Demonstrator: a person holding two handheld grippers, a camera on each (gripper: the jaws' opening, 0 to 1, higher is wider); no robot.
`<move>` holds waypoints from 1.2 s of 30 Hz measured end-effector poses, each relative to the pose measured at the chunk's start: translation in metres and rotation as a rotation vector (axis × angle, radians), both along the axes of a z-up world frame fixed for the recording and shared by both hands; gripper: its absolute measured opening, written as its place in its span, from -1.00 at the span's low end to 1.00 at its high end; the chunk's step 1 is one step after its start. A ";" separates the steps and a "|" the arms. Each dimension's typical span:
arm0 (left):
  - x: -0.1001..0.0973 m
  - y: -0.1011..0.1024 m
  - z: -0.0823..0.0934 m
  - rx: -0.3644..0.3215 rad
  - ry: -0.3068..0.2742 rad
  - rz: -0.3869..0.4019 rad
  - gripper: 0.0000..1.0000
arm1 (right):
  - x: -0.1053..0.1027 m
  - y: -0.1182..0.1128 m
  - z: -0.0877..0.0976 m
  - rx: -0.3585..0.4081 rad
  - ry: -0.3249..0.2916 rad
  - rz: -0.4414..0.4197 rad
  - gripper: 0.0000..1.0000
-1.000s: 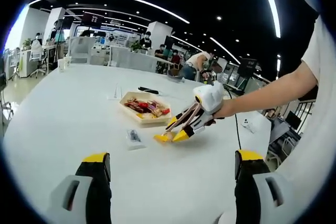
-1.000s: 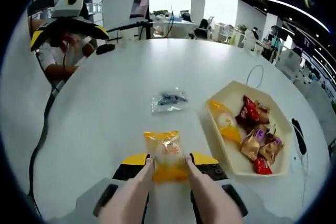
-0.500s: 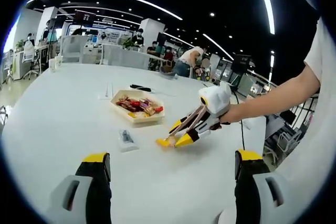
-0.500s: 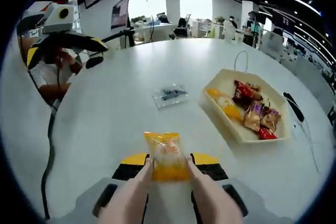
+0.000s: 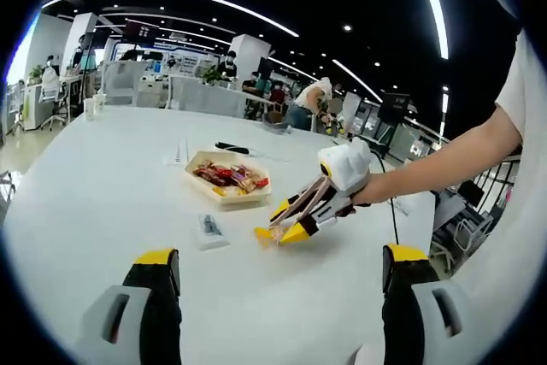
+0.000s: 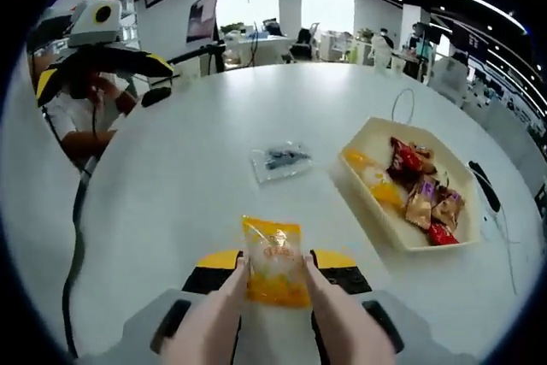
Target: Place the target food into the container with the food tongs after gripping and lifting it, then release it inside without dropping or visibly crushing the food.
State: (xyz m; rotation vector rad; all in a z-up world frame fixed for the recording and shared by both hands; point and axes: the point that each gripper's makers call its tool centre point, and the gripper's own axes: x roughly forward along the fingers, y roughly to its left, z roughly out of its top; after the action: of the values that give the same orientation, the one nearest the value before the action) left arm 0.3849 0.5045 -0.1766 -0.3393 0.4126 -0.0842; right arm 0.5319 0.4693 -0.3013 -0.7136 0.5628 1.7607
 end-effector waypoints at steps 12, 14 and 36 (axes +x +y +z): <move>0.005 -0.007 -0.005 -0.017 0.000 0.009 0.98 | 0.000 -0.001 0.004 0.025 0.008 -0.045 -0.40; 0.010 -0.010 -0.005 -0.021 -0.006 0.000 0.98 | 0.001 -0.001 0.004 0.023 0.005 -0.059 -0.41; 0.010 -0.023 0.001 -0.029 -0.022 -0.008 0.98 | 0.015 0.002 -0.002 0.008 0.062 -0.259 -0.60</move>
State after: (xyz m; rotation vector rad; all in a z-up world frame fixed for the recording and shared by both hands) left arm 0.3945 0.4820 -0.1754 -0.3655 0.3913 -0.1017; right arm 0.5472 0.4711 -0.3030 -0.5553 0.6594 1.5459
